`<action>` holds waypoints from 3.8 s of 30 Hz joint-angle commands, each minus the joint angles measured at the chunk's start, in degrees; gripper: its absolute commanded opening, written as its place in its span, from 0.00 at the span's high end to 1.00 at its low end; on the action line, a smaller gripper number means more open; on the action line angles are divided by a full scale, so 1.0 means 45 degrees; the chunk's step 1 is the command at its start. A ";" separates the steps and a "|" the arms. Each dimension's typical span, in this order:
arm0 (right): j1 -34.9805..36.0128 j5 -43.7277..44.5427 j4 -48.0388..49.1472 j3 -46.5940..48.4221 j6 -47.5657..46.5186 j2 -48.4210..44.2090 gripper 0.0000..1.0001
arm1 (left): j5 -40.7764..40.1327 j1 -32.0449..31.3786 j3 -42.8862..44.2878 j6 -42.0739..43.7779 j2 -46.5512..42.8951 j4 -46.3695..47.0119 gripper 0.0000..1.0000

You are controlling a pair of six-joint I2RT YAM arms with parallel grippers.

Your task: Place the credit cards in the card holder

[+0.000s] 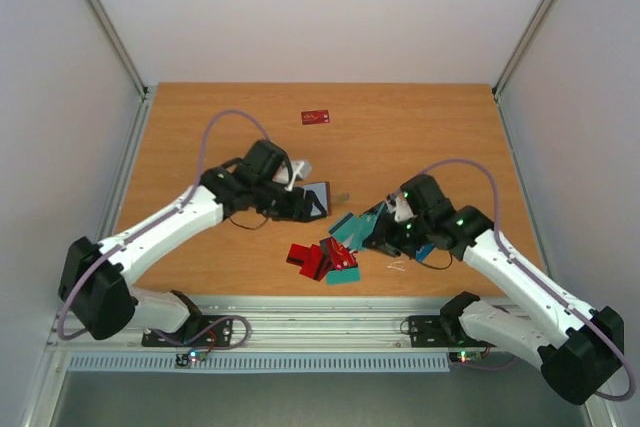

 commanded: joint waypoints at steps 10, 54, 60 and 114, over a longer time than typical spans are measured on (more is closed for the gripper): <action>-0.2708 -0.5715 0.2401 0.4131 -0.3357 0.2950 0.99 | 0.2331 0.3963 0.3065 0.2227 0.0027 -0.1613 0.01; -0.2872 -1.1087 0.4681 0.7024 -0.2925 0.5458 0.99 | 1.0177 0.4218 0.0921 -0.6831 0.0875 1.1786 0.89; -0.2838 -1.0494 0.4383 0.7026 -0.3086 0.5577 0.88 | 0.9855 0.4296 0.0639 -0.6821 0.0793 1.1633 1.00; -0.2345 -0.4131 0.2096 0.9763 -0.3703 1.3792 0.77 | 0.5411 0.6740 0.1502 0.4243 0.6877 0.1257 1.00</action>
